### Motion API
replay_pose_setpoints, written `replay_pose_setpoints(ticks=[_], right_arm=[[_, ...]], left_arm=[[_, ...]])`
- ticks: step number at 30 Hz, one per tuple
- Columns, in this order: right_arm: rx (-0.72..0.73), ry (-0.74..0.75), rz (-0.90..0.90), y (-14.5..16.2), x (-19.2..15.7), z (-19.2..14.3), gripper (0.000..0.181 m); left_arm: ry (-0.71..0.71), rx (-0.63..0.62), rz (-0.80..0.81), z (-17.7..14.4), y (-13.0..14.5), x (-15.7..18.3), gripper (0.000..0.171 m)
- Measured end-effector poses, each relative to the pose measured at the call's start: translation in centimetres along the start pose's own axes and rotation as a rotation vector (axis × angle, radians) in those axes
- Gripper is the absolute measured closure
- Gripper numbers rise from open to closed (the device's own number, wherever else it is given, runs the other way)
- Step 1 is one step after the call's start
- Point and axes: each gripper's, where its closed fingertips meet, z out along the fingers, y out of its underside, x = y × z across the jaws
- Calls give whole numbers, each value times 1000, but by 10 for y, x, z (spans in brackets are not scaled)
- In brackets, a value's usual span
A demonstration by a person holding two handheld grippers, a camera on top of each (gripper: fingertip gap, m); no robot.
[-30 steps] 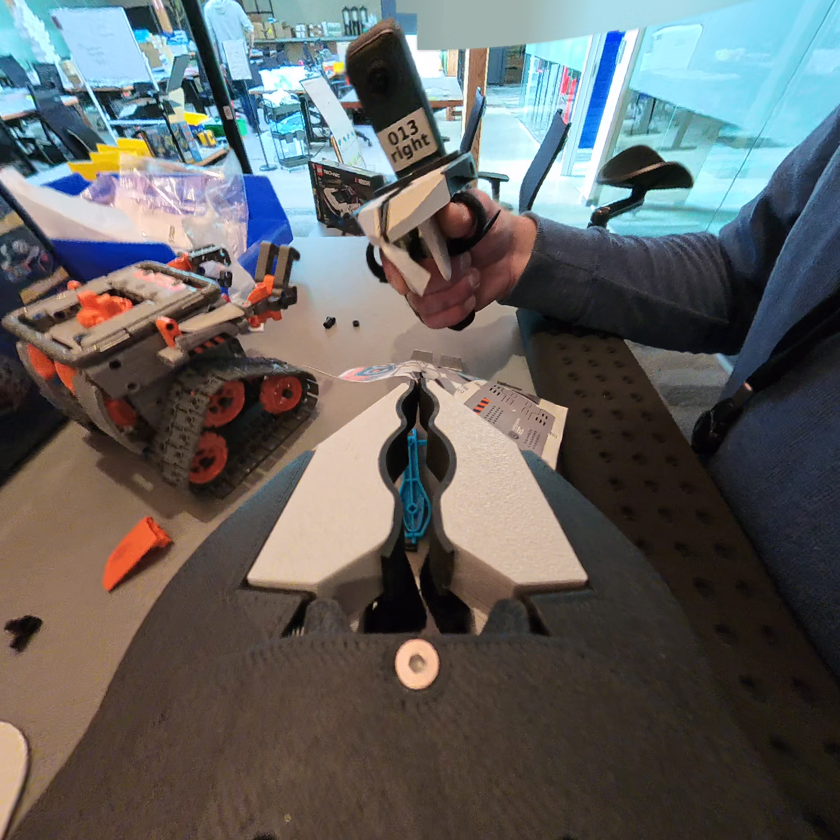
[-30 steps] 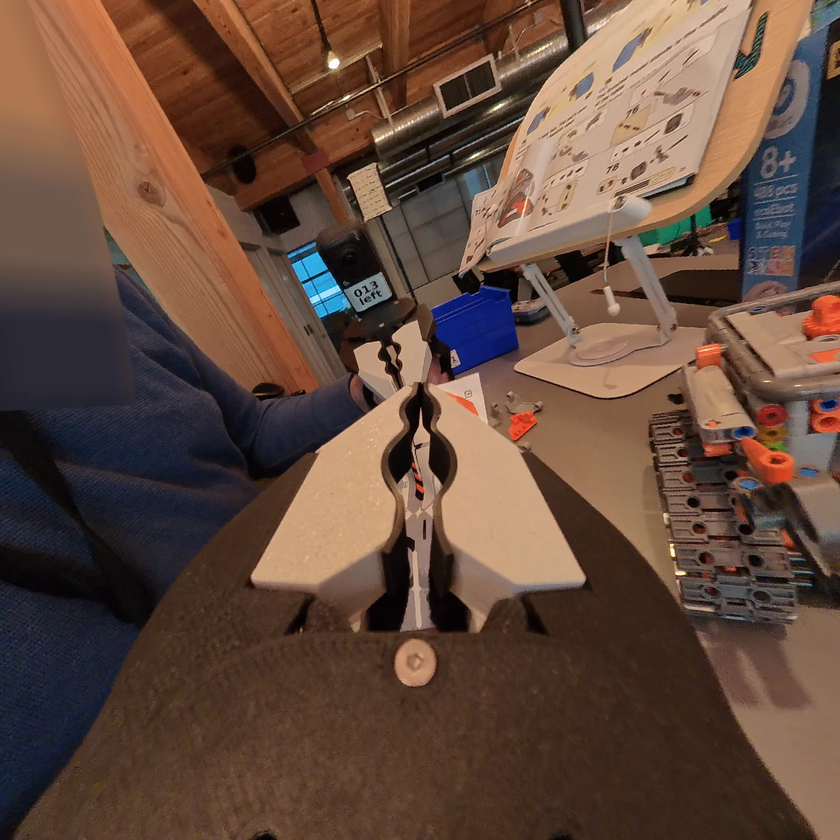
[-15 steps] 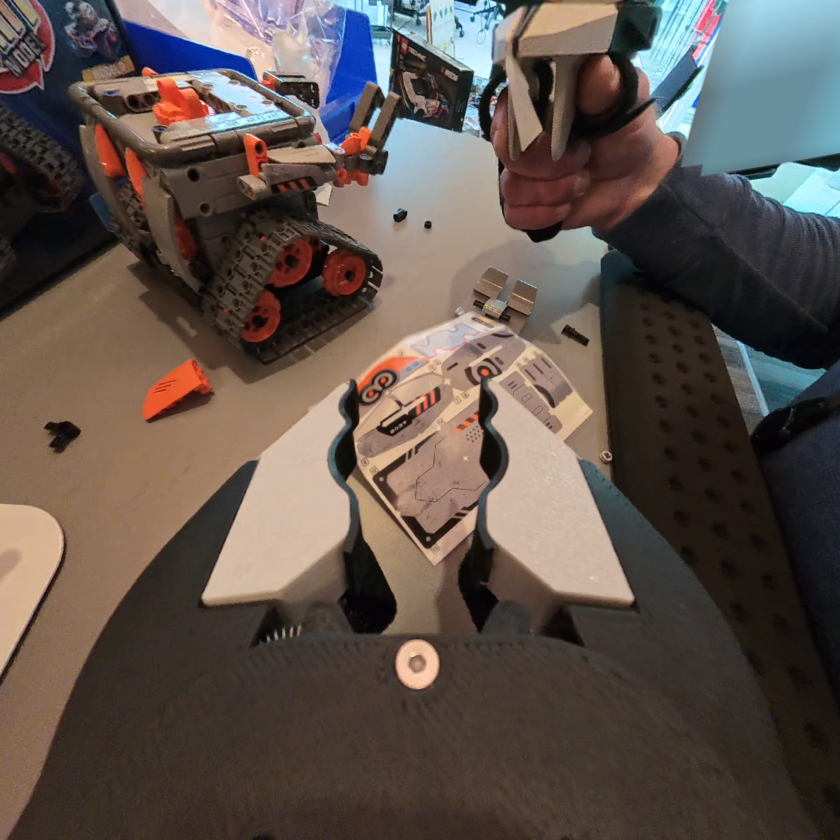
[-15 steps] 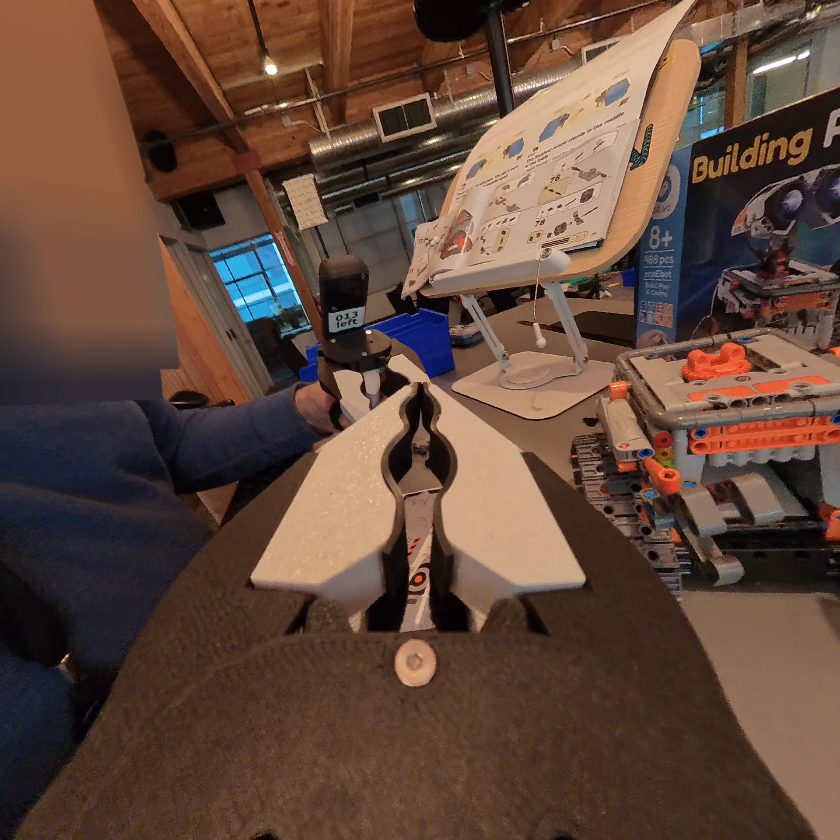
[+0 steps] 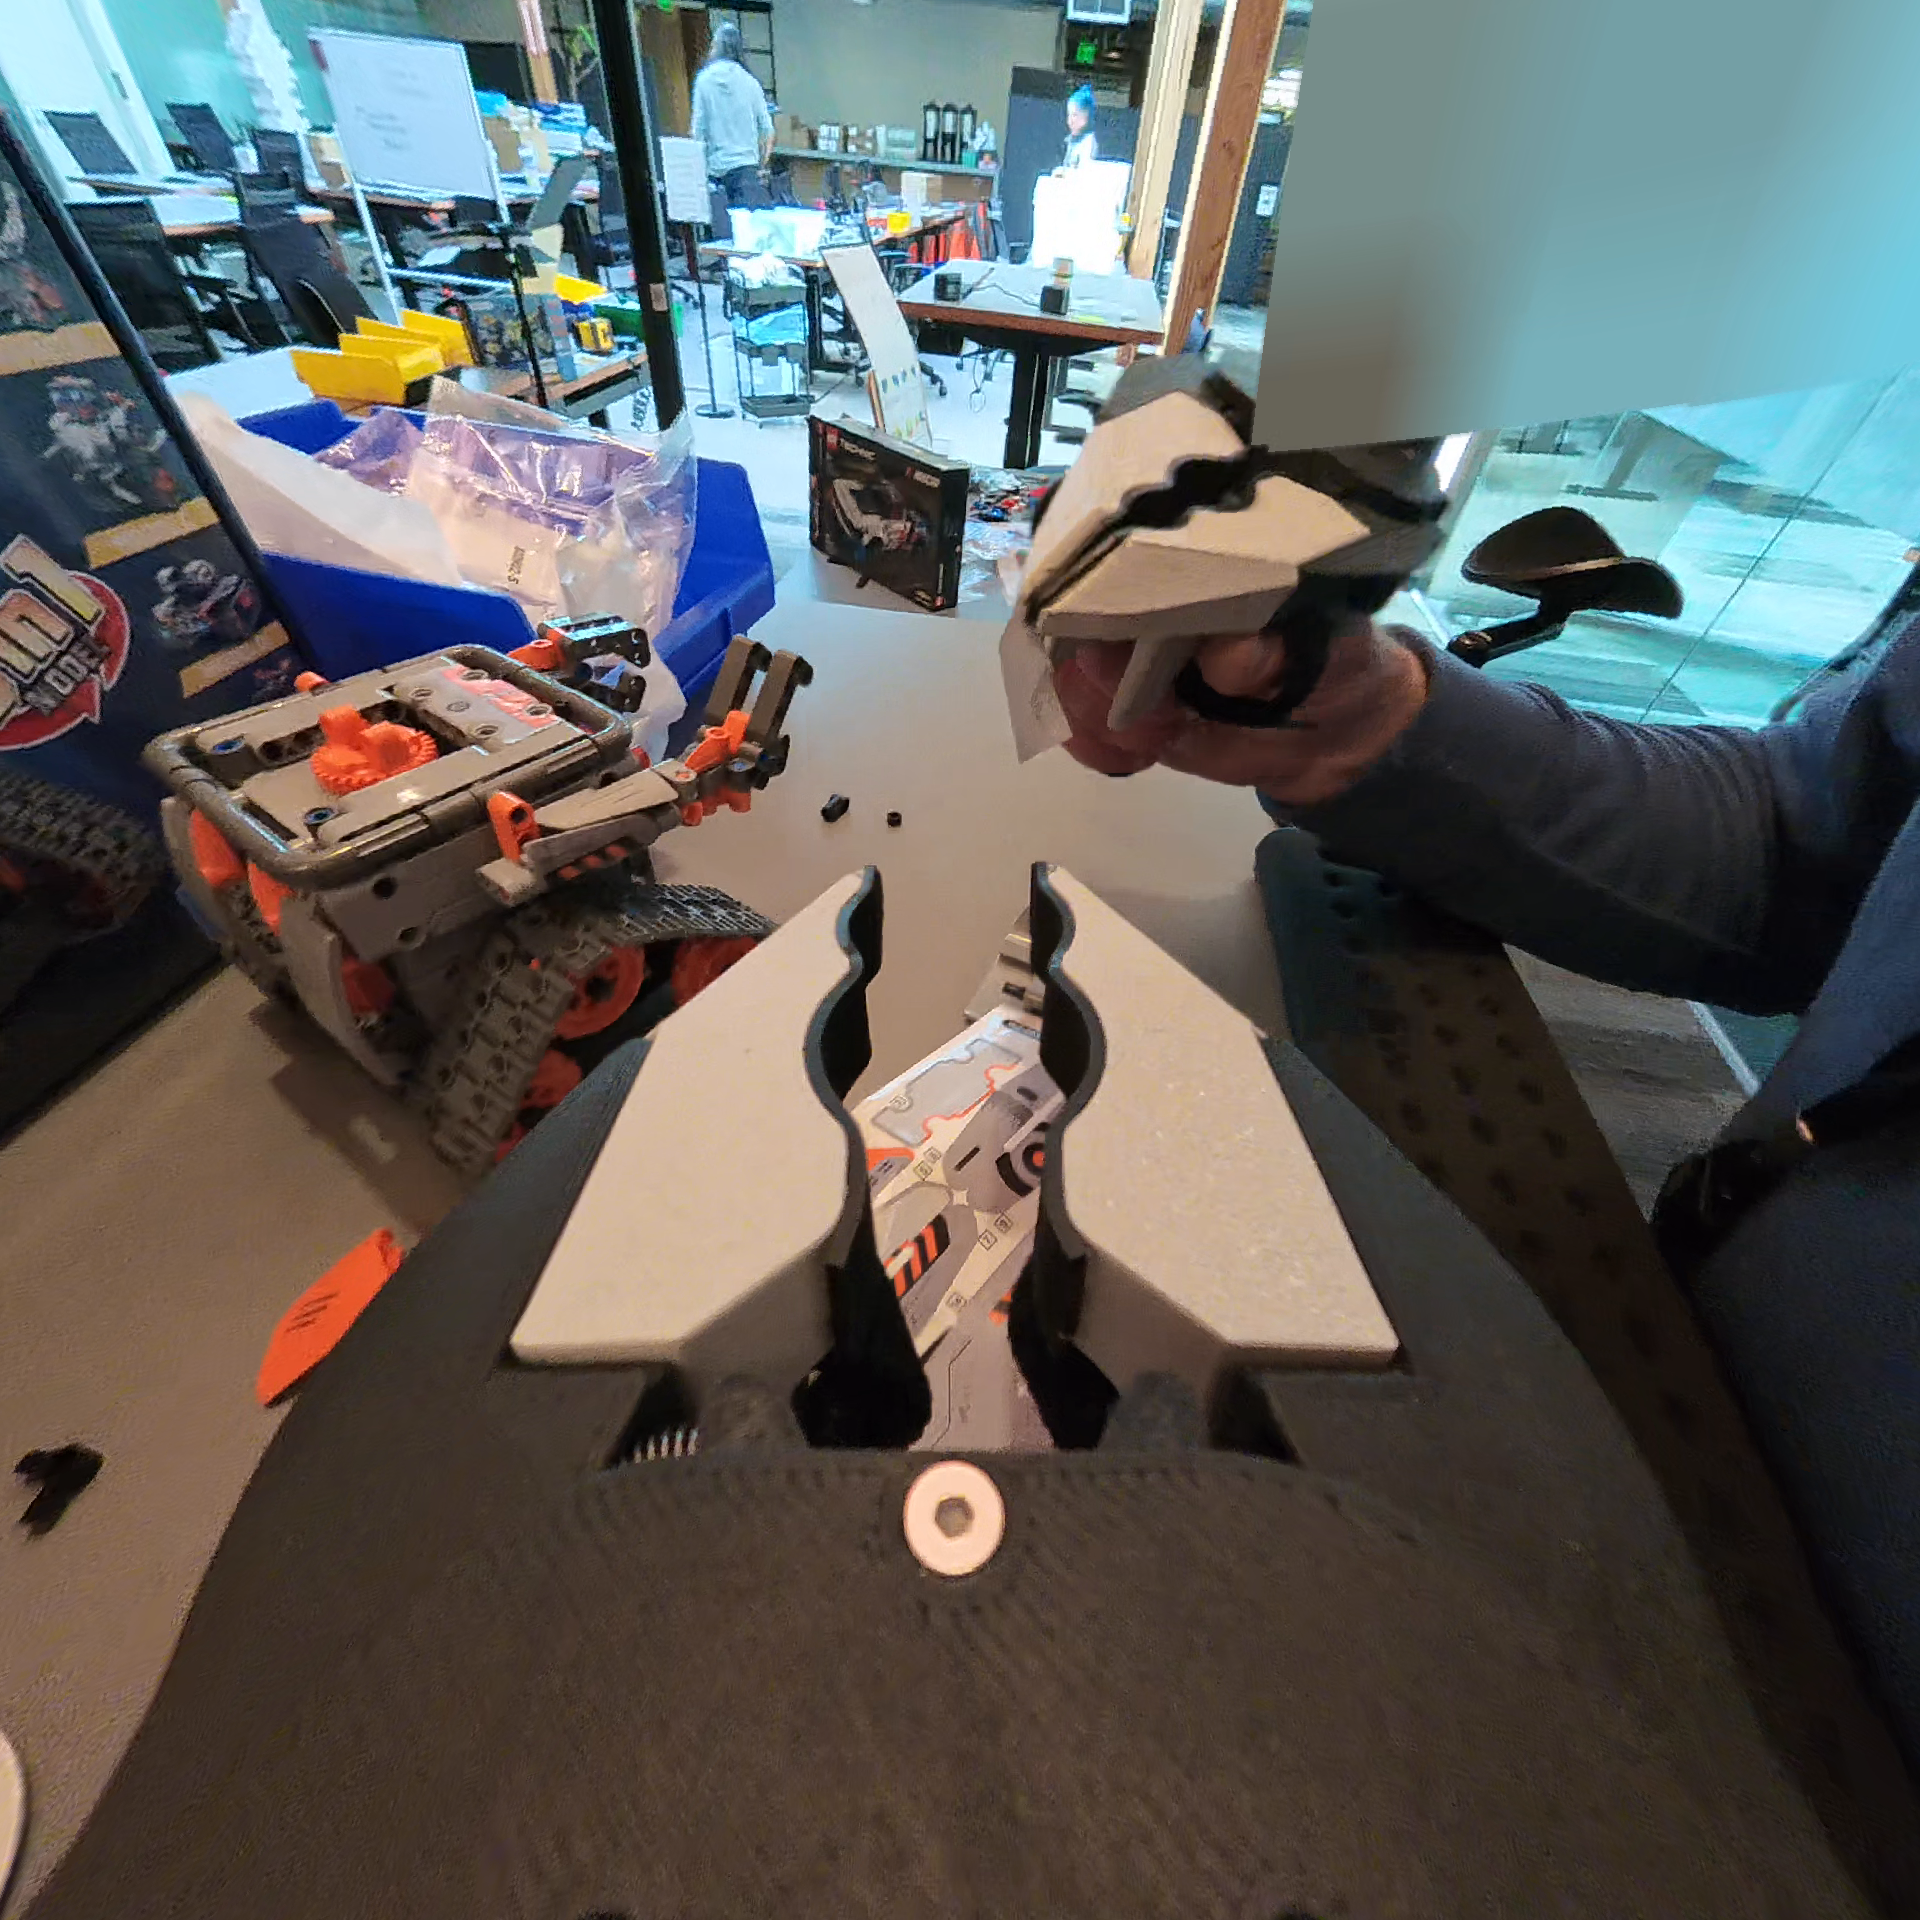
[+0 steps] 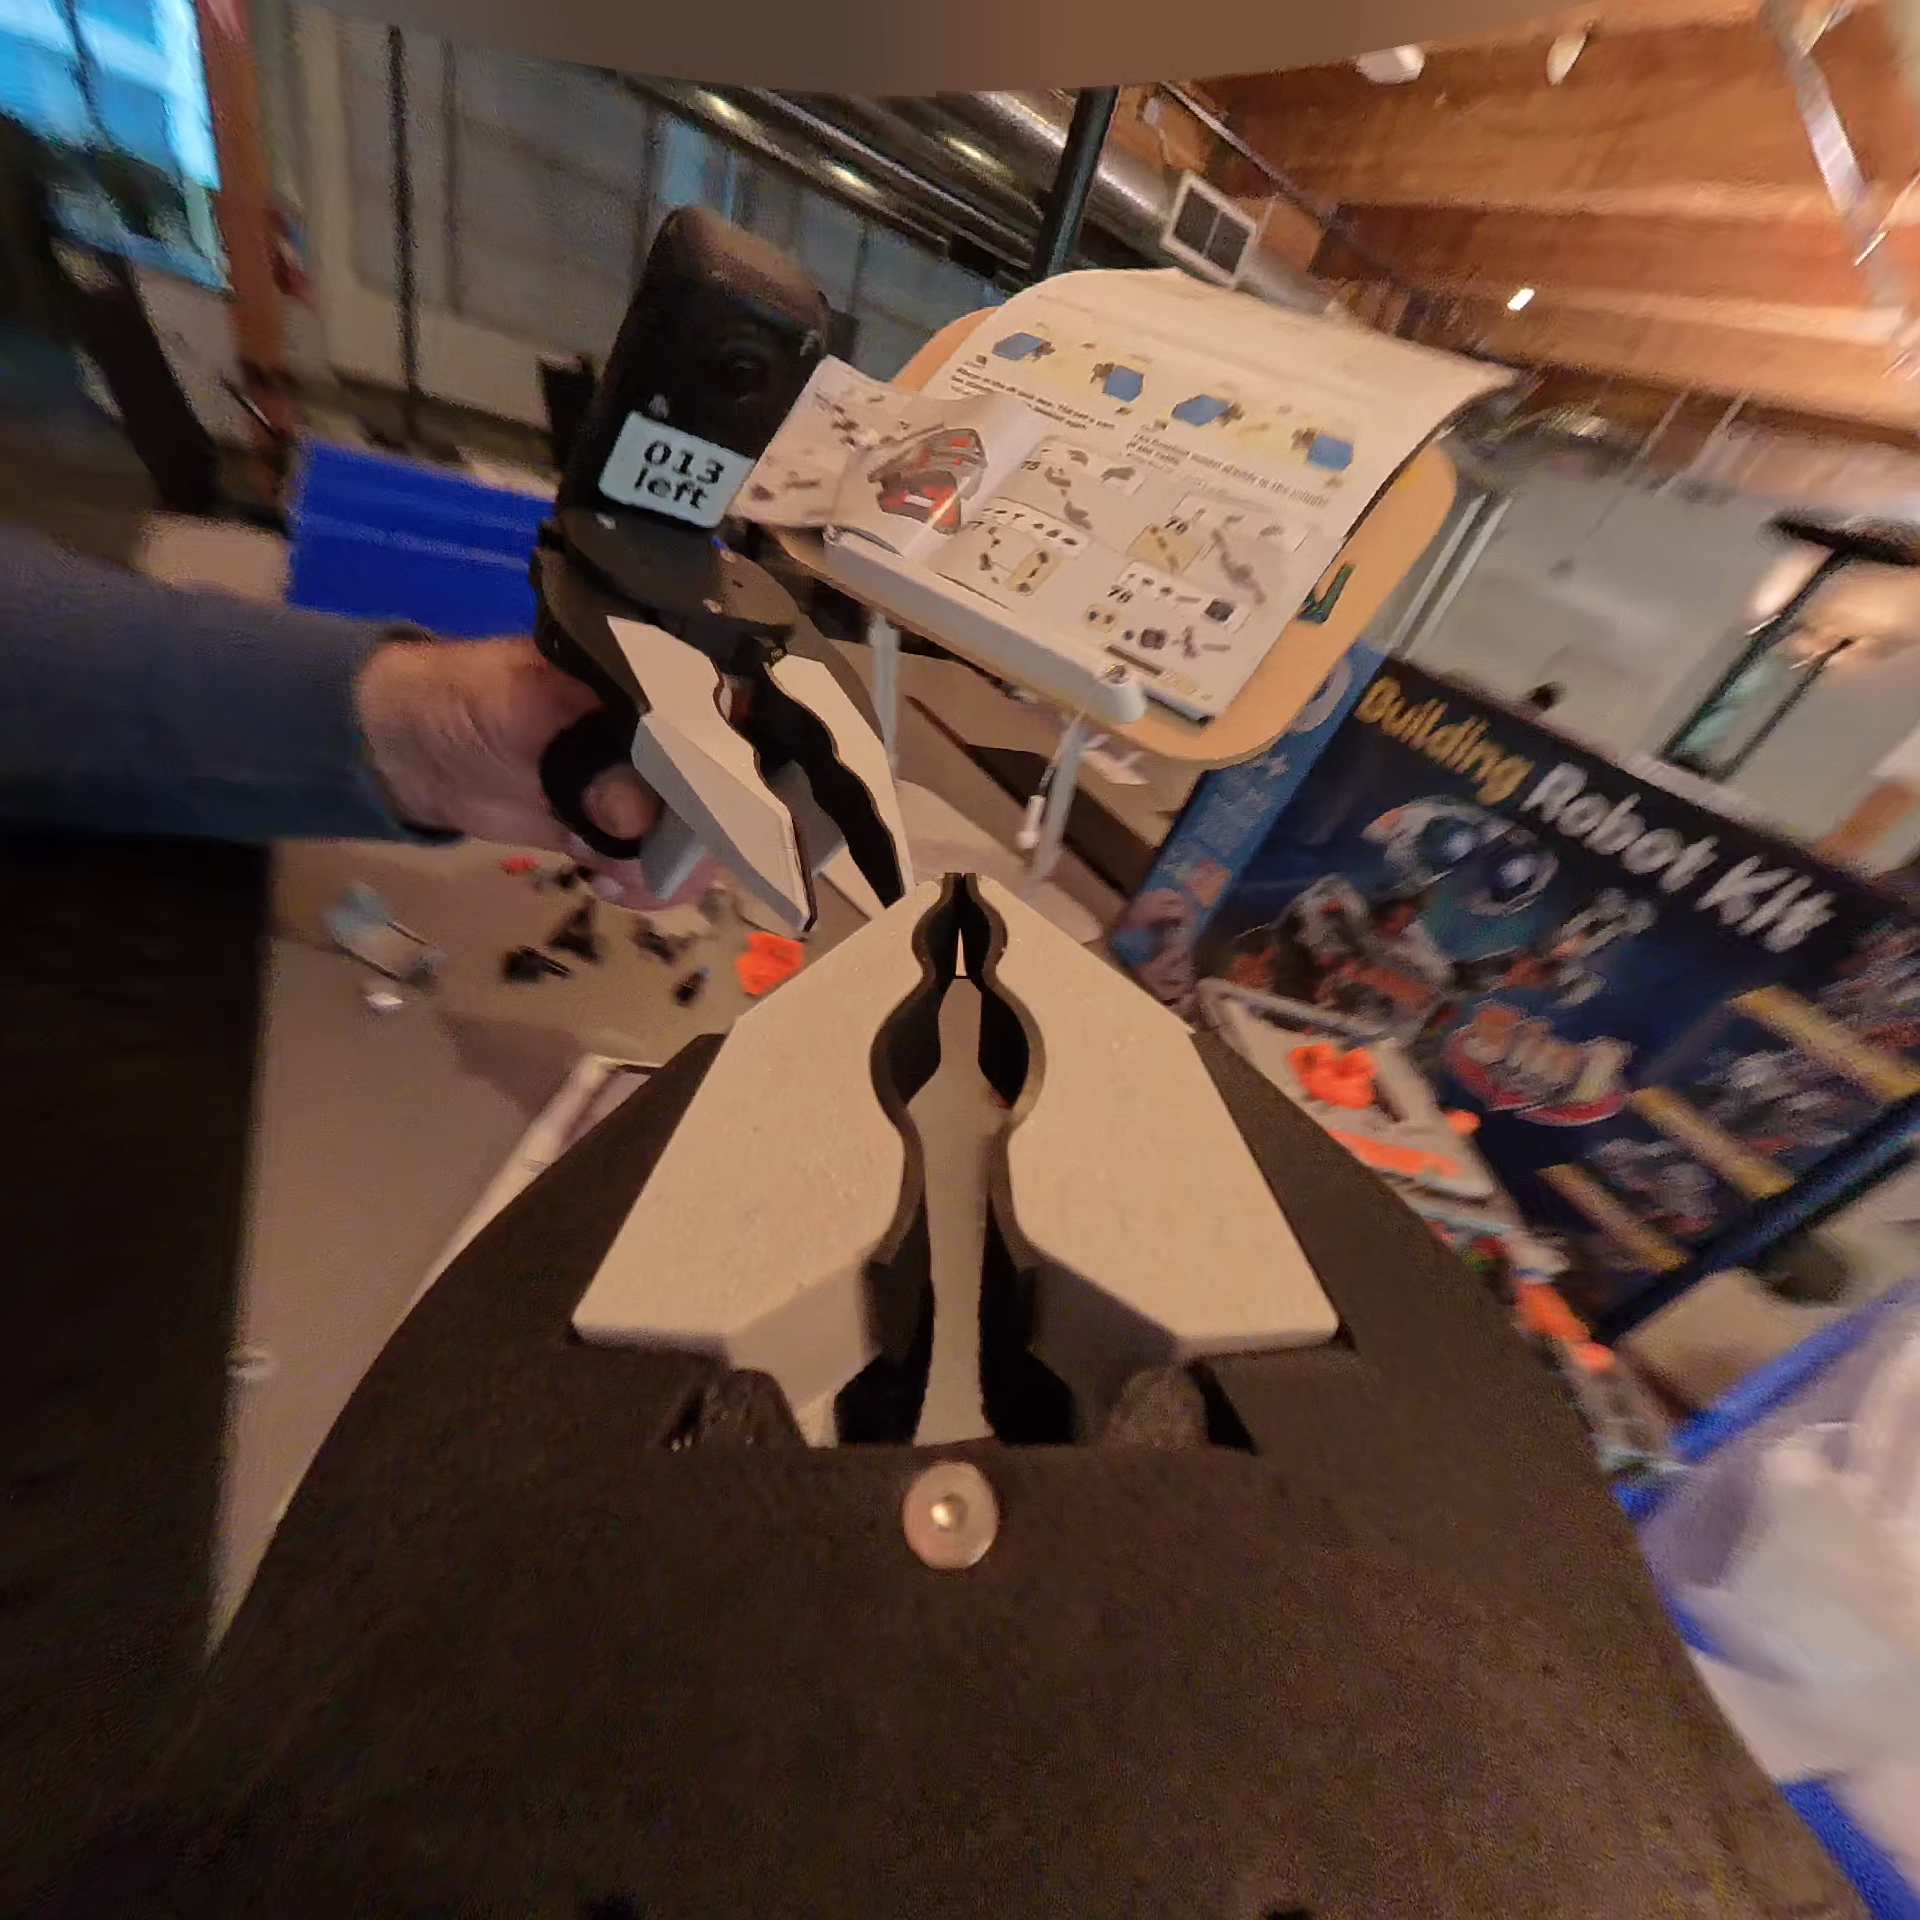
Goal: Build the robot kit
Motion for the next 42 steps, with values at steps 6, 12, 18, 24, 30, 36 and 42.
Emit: replay_pose_setpoints(ticks=[6,12,18,24,30,36,42], right_arm=[[-197,95,-728,3,-30,8,181],[-258,62,-1059,11,-56,15,181],[-254,24,-1161,12,-70,18,181],[-257,-5,-1186,14,-75,18,181],[-250,-34,-1190,16,-81,21,181],[-248,-68,-1192,21,-85,26,181],[-248,-89,-1195,24,-86,30,181]], left_arm=[[188,121,-189,-2,-12,6,146],[395,134,-446,-8,-14,14,144],[539,-8,-627,0,3,28,142],[651,-53,-734,0,7,42,144],[678,11,-776,-4,12,44,155],[683,58,-816,-6,18,43,156],[697,68,-805,-9,21,45,163]])
